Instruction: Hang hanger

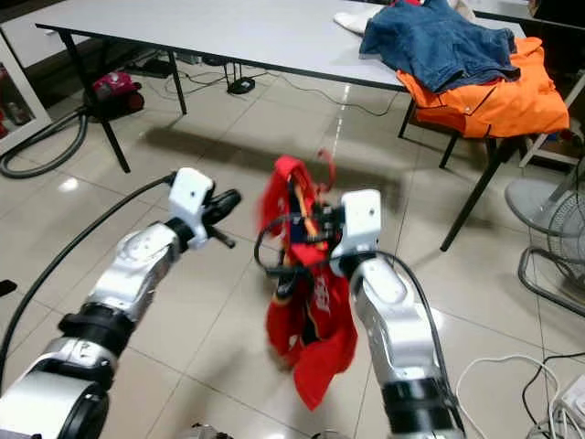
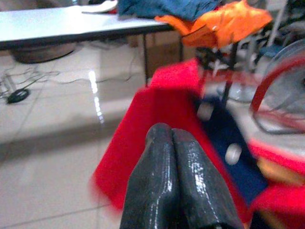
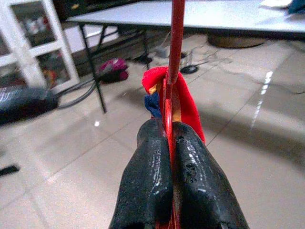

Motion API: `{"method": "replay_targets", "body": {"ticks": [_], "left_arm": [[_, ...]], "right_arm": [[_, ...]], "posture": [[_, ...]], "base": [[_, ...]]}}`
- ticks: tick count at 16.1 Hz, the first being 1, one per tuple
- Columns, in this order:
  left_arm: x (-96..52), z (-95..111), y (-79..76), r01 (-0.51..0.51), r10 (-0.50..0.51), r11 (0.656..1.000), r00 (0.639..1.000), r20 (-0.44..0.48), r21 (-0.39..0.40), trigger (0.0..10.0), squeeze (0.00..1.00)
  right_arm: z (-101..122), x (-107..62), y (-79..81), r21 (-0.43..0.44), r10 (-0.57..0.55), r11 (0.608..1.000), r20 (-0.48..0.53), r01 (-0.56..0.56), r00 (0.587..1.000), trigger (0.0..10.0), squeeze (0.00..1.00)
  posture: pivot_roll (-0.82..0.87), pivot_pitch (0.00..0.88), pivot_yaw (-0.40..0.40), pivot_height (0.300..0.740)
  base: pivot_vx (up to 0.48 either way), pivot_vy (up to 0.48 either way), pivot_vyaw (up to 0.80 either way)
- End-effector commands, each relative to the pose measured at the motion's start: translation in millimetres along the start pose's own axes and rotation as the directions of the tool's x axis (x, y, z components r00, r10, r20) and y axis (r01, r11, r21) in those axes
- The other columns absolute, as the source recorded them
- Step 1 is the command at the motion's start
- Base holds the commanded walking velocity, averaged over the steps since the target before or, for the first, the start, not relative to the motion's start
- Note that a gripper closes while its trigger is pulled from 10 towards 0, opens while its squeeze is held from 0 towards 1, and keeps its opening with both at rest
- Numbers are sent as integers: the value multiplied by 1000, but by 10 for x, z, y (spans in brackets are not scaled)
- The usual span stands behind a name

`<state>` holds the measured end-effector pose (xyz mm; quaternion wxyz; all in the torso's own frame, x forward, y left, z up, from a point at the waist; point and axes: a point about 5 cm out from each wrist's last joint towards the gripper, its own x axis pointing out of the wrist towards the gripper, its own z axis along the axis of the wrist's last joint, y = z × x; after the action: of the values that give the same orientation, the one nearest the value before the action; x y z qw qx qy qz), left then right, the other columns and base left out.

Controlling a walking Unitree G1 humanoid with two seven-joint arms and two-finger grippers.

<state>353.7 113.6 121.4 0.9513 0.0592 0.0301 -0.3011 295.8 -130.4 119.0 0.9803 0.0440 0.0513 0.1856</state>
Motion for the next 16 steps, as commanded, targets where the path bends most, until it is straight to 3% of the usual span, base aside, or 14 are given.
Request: {"method": "replay_targets", "body": {"ticks": [1, 4, 7, 8, 9, 16], "left_arm": [[32, 119, 16, 11, -11, 1000, 999, 35, 14, 10000, 0], [97, 244, 36, 3, -9, 997, 998, 70, 78, 10000, 0], [133, 322, -5, 18, -28, 994, 995, 95, 111, 10000, 0], [136, 308, -31, 23, -34, 993, 995, 95, 115, 10000, 878], [137, 290, -44, 24, -35, 992, 995, 89, 122, 10000, 1000], [145, 360, -33, 45, -59, 989, 993, 99, 144, 10000, 1000]], "right_arm": [[113, -3, 14, -17, 23, 1000, 44, -22, 999, 0, 0], [141, -108, -16, -51, 66, 997, 30, -65, 997, 0, 0], [171, -131, 67, -61, 121, 991, 34, -119, 992, 0, 0], [185, -132, 109, -59, 138, 989, 40, -136, 990, 0, 0], [206, -138, 157, -57, 160, 986, 46, -157, 986, 0, 0], [255, -164, 245, -110, 217, 971, 40, -211, 975, 0, 0]], "posture": [[-25, 0, 46, 740], [-46, 0, 60, 740], [-50, 0, 62, 740], [-49, 0, 62, 740], [-49, 0, 62, 740], [-50, 0, 61, 740]], "base": [[0, 0, 0], [0, 0, 0], [0, 0, 0], [0, 0, 0], [0, 0, 0], [0, 0, 0]]}}
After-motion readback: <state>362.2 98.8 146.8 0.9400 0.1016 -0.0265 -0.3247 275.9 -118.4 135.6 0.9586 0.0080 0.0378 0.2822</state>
